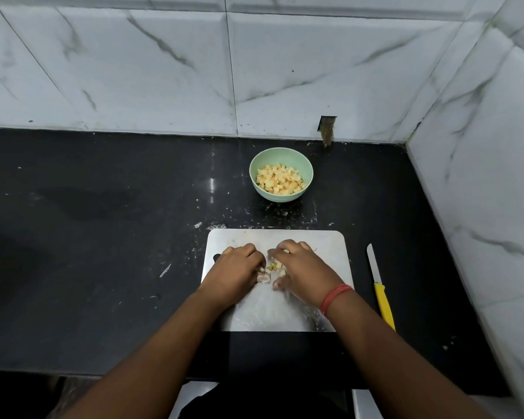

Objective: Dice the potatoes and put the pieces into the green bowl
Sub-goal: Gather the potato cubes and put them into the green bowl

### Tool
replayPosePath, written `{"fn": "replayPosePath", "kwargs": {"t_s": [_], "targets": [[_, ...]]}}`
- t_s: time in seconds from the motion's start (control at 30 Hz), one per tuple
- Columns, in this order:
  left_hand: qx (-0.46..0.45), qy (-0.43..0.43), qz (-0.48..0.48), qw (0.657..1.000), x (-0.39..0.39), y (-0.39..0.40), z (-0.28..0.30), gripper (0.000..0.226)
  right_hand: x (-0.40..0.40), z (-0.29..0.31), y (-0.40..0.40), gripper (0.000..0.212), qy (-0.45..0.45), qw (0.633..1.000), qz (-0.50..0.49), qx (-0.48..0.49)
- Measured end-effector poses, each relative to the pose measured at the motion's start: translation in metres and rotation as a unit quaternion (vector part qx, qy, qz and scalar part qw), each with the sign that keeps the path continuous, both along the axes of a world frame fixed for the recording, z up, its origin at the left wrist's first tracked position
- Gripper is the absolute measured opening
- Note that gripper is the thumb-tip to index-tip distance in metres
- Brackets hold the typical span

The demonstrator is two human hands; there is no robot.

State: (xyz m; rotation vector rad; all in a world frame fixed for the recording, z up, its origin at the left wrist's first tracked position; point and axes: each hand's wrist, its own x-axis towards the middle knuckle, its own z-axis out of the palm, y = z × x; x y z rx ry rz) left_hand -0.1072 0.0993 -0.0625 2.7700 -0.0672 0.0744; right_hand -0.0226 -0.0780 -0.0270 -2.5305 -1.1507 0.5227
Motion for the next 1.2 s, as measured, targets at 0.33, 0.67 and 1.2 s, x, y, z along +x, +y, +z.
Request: {"fn": "replayPosePath", "kwargs": {"t_s": [0.33,0.67,1.2], "targets": [[0.009,-0.030,-0.014,0.999,-0.003,0.002,0.001,0.016,-0.004,-0.009,0.004,0.025,-0.109,0.992,0.052,0.036],[-0.207,-0.013,0.071,0.976,0.004,0.000,0.012,0.012,0.012,-0.007,0.001,0.011,-0.015,0.994,-0.014,0.105],[-0.301,-0.083,0.160,0.937,0.151,0.028,0.092,0.008,0.131,0.073,0.046,0.017,0.079,0.914,-0.250,0.309]]}}
